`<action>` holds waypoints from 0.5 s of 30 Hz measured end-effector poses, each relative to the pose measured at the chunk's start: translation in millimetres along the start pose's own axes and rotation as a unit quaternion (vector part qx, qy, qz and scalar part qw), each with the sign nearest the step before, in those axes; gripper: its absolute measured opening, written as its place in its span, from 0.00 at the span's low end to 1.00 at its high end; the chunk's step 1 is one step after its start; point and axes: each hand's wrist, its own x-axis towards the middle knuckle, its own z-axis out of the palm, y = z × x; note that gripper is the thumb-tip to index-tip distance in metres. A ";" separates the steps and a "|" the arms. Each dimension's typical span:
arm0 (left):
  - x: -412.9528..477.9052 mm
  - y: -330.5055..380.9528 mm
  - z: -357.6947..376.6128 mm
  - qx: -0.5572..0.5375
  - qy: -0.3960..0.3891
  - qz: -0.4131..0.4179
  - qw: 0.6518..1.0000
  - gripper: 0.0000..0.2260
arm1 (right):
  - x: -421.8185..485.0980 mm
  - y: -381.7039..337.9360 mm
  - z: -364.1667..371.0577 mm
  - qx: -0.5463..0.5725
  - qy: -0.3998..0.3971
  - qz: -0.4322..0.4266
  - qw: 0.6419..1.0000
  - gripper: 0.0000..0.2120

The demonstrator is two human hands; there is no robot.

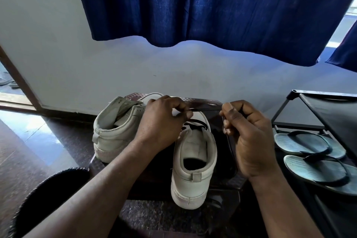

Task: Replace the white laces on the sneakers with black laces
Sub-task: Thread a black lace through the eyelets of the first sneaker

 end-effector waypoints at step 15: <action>-5.1 -1.6 8.4 0.025 0.007 -0.062 0.998 0.10 | 4.9 -0.1 0.6 0.230 0.026 0.050 0.972 0.11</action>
